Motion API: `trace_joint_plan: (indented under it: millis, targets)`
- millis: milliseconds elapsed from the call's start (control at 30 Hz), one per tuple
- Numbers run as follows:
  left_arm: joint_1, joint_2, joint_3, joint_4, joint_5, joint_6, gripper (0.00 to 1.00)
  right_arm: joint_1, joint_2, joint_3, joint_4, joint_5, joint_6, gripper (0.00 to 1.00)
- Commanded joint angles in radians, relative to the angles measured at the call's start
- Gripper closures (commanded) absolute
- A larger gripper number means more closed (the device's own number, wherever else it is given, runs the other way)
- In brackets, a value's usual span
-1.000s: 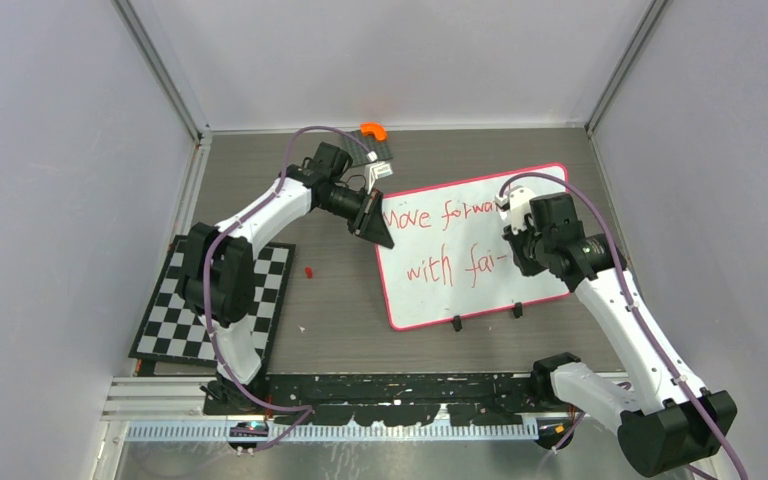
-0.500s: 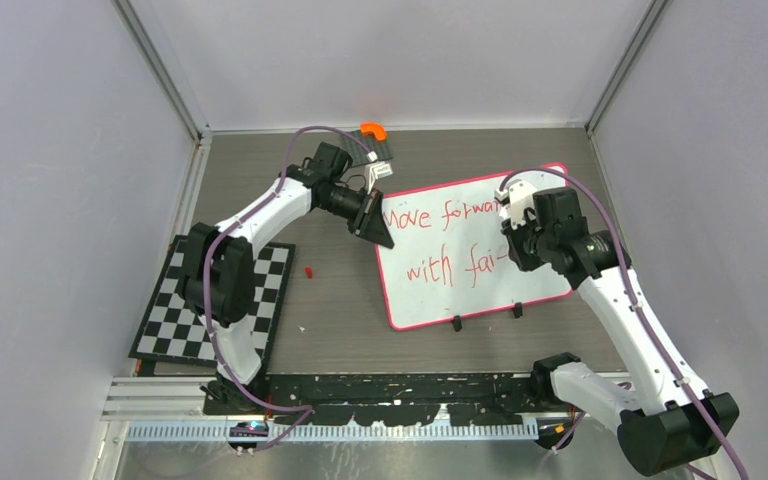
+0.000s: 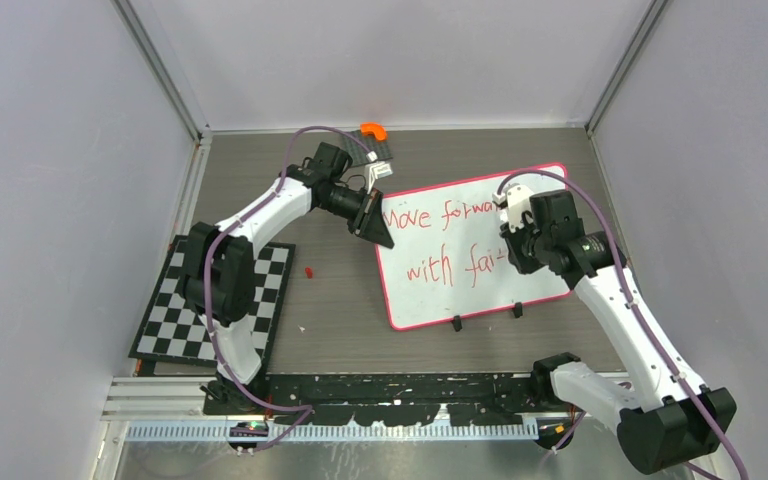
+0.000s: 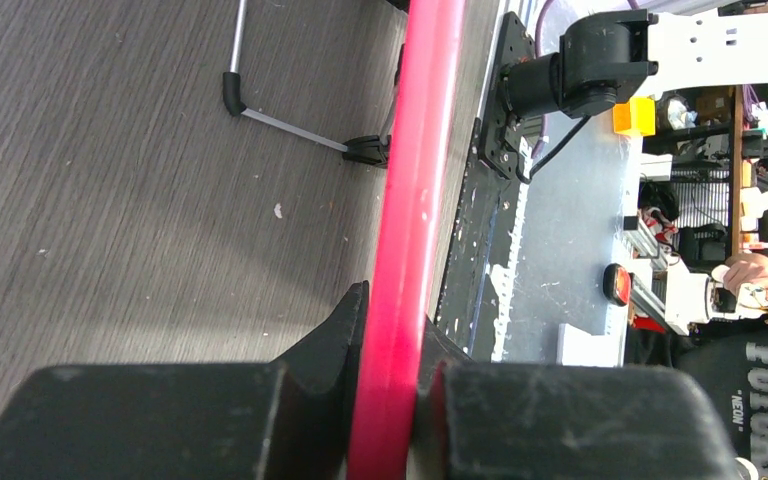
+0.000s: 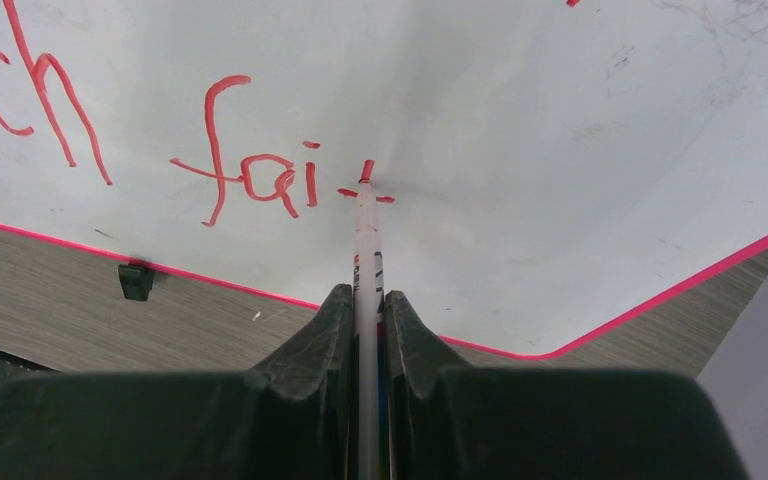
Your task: Write a sentence on the whiteboard
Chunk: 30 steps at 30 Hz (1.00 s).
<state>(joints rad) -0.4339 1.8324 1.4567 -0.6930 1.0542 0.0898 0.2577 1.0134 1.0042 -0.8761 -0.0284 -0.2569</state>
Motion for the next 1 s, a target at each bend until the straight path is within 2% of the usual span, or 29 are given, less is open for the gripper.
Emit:
trace_joint_plan:
  millis: [0, 333, 700, 967]
  targets:
    - [-0.005, 0.042, 0.012, -0.037, -0.158, 0.010, 1.00, -0.004, -0.030, -0.031, 0.000, -0.003, -0.004, 1.00]
    - [-0.005, 0.031, 0.002, -0.034, -0.161, 0.011, 1.00, -0.004, -0.054, -0.054, -0.036, -0.018, -0.017, 1.00]
    - [-0.005, 0.035, 0.004, -0.033, -0.160, 0.011, 1.00, -0.003, -0.032, -0.004, -0.051, 0.070, -0.057, 1.00]
    - [-0.005, 0.039, 0.008, -0.035, -0.155, 0.012, 1.00, -0.004, -0.050, 0.043, -0.087, 0.010, -0.056, 1.00]
